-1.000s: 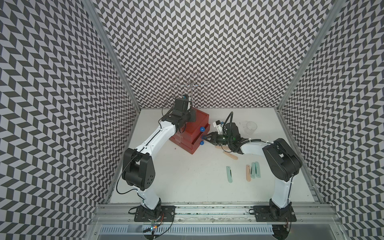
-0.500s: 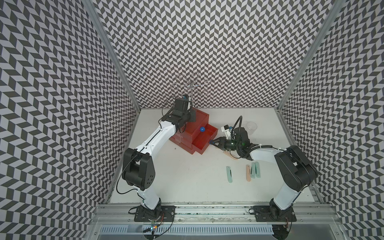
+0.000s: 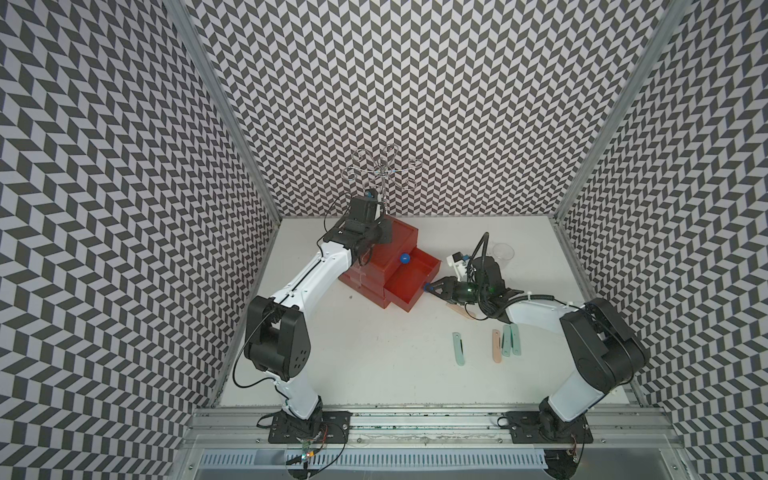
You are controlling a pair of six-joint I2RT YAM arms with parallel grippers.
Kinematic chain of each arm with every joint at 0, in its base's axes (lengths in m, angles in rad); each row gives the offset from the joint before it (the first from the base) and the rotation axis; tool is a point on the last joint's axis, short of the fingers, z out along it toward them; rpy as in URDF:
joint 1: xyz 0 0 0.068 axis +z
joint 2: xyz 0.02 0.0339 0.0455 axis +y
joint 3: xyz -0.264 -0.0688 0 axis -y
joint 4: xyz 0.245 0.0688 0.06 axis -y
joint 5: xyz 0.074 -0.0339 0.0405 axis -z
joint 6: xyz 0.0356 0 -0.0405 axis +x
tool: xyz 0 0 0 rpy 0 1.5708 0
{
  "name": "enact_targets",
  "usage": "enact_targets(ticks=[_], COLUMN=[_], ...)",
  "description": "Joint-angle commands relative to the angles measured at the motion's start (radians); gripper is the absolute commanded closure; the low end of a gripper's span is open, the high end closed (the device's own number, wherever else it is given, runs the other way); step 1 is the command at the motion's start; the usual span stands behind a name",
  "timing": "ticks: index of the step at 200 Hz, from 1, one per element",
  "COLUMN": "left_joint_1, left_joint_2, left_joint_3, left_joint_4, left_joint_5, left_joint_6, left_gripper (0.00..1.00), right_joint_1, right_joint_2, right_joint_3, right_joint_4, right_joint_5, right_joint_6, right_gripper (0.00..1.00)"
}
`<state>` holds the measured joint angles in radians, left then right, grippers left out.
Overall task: Place the fruit knives into the drawer by color
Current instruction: Open the drawer in the storage box.
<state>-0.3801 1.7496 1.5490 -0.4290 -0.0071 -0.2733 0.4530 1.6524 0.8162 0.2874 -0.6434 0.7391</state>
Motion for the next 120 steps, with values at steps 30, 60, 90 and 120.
enact_targets(ticks=[30,60,90,120], left_joint_1=[-0.008,-0.008,-0.009,-0.008], left_joint_2=[0.097,0.090,0.091,0.088], left_joint_3=[-0.063,-0.063,-0.063,-0.062], left_joint_4=[-0.255,-0.255,-0.255,-0.255], left_joint_5=[-0.010,-0.005,-0.010,-0.013], left_joint_6=[0.007,0.007,0.007,0.003], left_gripper=[1.00,1.00,1.00,1.00], right_joint_1=[-0.010,-0.010,0.015,0.154], right_joint_2=[-0.150,-0.242,-0.271,-0.232], right_joint_3=[0.016,0.029,0.100,0.203], right_joint_4=[-0.242,-0.380,-0.651,-0.954], right_joint_5=[0.110,0.202,0.312,0.655], right_joint_6=[-0.080,-0.115,-0.163,-0.190], right_gripper=[0.52,0.49,0.51,0.53])
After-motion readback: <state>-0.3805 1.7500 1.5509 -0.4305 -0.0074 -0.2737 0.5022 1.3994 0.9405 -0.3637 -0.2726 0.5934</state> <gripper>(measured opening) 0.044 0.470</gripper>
